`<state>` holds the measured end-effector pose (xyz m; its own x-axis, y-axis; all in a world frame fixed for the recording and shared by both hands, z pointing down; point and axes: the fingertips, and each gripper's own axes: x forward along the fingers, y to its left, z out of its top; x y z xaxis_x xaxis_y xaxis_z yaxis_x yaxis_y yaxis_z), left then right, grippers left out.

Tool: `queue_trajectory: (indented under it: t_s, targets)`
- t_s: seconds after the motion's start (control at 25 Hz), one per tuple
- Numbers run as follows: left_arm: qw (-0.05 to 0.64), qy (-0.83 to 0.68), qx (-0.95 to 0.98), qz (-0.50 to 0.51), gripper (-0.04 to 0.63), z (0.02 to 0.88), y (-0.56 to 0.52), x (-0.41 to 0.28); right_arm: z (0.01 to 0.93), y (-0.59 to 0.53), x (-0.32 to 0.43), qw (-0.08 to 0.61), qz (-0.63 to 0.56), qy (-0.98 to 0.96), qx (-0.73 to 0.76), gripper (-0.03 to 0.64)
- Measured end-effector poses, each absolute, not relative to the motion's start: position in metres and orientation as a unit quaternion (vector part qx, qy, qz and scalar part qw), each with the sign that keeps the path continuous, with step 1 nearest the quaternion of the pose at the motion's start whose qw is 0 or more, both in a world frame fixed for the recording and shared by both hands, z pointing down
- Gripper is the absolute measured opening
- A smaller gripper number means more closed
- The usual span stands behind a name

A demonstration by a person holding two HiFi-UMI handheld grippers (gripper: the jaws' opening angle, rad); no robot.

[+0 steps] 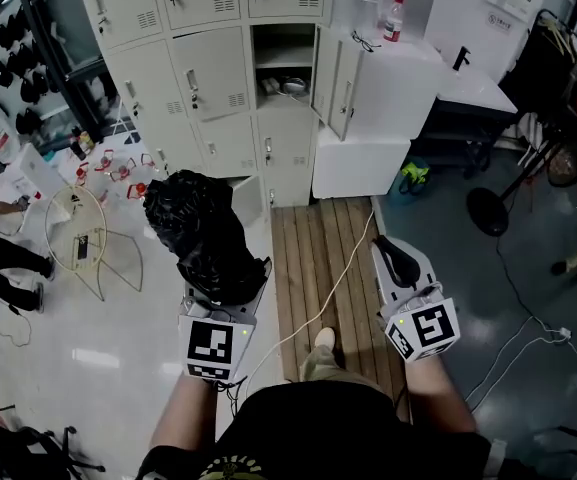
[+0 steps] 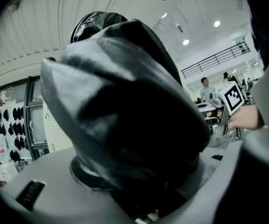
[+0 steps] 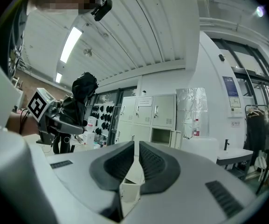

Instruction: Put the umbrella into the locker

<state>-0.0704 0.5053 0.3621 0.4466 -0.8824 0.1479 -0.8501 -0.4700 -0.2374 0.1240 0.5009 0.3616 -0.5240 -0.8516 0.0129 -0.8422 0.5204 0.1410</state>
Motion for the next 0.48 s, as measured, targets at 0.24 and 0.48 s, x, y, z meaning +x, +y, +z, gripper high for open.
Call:
queue_trajectory:
  t_s: [0.24, 0.48]
  targets:
    - [0.058, 0.523, -0.841, -0.129, 0.293, 0.363, 0.449, -0.062, 0.367, 0.441, 0.134, 0.042, -0.049, -0.878, 0.474, 0.034]
    - [0.046, 0.528, -0.837, -0.132, 0.293, 0.374, 0.405, -0.054, 0.371, 0.394, 0.138, 0.042, -0.049, -0.886, 0.459, 0.035]
